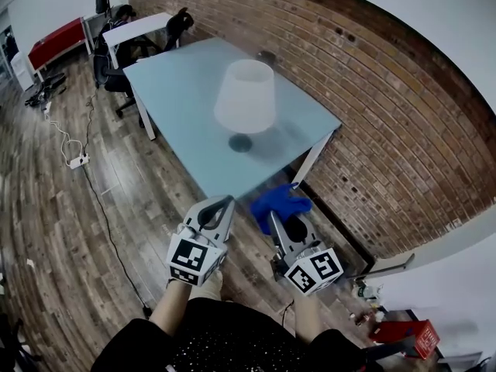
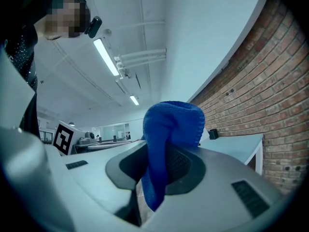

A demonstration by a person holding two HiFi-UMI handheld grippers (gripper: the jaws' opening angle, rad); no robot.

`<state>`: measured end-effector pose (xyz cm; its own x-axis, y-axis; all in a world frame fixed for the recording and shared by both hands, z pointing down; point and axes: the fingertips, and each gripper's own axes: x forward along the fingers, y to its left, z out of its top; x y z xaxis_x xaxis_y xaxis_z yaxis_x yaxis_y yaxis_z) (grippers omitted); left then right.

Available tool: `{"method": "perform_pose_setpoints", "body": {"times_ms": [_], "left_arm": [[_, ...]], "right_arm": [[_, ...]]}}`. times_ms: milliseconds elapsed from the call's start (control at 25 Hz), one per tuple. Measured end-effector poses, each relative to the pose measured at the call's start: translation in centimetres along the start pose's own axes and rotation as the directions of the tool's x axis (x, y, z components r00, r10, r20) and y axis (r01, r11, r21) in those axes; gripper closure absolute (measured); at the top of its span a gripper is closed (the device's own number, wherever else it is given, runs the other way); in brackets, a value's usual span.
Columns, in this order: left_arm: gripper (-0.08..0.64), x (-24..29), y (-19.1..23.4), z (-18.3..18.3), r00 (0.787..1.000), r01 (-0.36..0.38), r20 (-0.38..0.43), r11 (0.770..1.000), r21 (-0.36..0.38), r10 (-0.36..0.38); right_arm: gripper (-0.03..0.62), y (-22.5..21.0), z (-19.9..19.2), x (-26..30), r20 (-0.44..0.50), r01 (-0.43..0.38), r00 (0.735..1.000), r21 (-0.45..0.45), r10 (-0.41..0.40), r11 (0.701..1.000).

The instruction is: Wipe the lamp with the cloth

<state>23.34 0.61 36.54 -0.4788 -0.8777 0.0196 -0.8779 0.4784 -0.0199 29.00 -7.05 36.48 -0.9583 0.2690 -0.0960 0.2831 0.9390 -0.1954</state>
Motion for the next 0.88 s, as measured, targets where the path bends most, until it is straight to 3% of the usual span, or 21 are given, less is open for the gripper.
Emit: {"method": "perform_pose_setpoints", "body": {"times_ms": [520, 880], "left_arm": [[0.552, 13.0, 11.9, 2.2, 0.996, 0.090, 0.019, 0.996, 0.000, -0.090], [0.551, 18.5, 18.3, 2.0, 0.987, 0.155, 0.039, 0.988, -0.016, -0.155]], "right_arm": [[0.518, -8.9, 1.9, 14.0, 0.037, 0.048, 0.998, 0.007, -0.048, 0.999], [0.518, -11.4, 1.2, 21.0, 0.030, 0.084, 0.996, -0.024, -0.084, 0.996]]}}
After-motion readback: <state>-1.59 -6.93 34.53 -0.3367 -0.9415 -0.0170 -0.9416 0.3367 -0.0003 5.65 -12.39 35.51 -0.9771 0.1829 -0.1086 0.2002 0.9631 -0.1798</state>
